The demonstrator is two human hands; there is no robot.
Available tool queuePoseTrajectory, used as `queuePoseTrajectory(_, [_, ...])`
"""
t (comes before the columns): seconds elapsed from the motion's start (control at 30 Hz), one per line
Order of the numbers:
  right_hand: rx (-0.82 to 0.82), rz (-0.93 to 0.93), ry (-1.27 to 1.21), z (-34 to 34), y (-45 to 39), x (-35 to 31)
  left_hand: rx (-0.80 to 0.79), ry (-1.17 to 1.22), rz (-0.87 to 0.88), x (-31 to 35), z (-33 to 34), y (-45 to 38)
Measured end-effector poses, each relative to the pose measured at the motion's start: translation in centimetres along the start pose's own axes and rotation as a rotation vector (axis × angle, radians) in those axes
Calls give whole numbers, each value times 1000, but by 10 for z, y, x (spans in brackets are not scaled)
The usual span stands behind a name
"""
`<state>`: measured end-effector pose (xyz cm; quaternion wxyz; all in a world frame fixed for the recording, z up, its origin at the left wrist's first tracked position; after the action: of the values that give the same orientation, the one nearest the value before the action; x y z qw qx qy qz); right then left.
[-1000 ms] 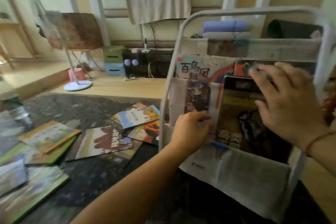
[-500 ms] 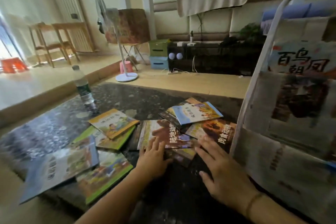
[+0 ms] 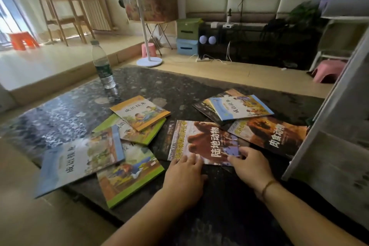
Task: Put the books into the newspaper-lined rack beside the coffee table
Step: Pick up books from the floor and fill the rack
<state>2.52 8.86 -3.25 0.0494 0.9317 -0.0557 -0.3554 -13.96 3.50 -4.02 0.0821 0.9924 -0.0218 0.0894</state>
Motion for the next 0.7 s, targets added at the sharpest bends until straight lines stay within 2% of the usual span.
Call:
queuePoseTrajectory(0.27, [43,355,-489,-7,-12,11,-76,93,-50,4,-3,2])
queuePoseTrajectory(0.4, [-26,370,-472,-6,-19,20,-84,255,-85,5,-4,7])
queuePoseTrajectory(0.47, [-108,348,-420,-6,-16,21,-85,418,-121,7,-3,15])
queuePoseTrajectory(0.53, [-210,337,-390,-4,-7,20,-27,806,-246,9,3,24])
queuePoseTrajectory(0.57, [-255,338,-407,-3,0,18,18,1135,-345,12,6,31])
queuePoseTrajectory(0.63, [-321,354,-536,-1,18,14,115,1810,-523,26,12,43])
queuePoseTrajectory(0.67, [-343,361,-624,0,29,14,149,2052,-581,33,12,47])
queuePoseTrajectory(0.7, [-360,361,-697,0,42,14,154,2191,-617,40,10,50])
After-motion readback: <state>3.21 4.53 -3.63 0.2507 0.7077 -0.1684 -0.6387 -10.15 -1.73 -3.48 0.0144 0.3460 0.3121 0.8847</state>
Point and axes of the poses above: each hand's wrist, its own y-axis away from the middle knuckle, its own z-axis out of the palm, x = y × z, the point moved 4 cm from there along -y, towards the middle knuckle, and after that the axes turned 9 degrees about y, right-handed, at the moved point
